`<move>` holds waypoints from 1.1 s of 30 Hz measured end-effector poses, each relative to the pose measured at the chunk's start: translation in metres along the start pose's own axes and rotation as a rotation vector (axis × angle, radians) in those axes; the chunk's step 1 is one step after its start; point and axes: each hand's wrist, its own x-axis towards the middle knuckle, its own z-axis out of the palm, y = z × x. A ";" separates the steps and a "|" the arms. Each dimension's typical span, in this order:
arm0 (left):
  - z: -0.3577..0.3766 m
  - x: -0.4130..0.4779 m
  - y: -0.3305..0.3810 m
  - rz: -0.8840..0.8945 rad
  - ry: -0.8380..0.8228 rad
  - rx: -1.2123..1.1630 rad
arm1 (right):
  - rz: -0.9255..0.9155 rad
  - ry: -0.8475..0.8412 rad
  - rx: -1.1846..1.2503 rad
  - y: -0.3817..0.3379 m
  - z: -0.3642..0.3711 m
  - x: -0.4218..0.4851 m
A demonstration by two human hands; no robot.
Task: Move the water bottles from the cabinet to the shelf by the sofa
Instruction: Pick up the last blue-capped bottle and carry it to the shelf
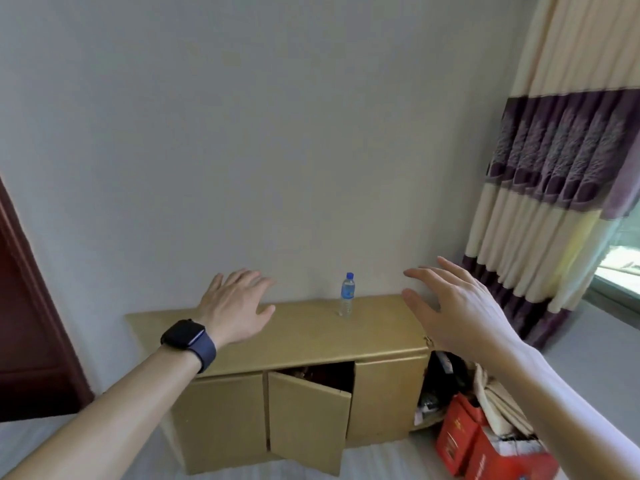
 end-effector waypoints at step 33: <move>0.504 0.361 0.033 -0.181 -1.011 -0.286 | 0.252 -0.910 0.222 0.217 0.491 0.321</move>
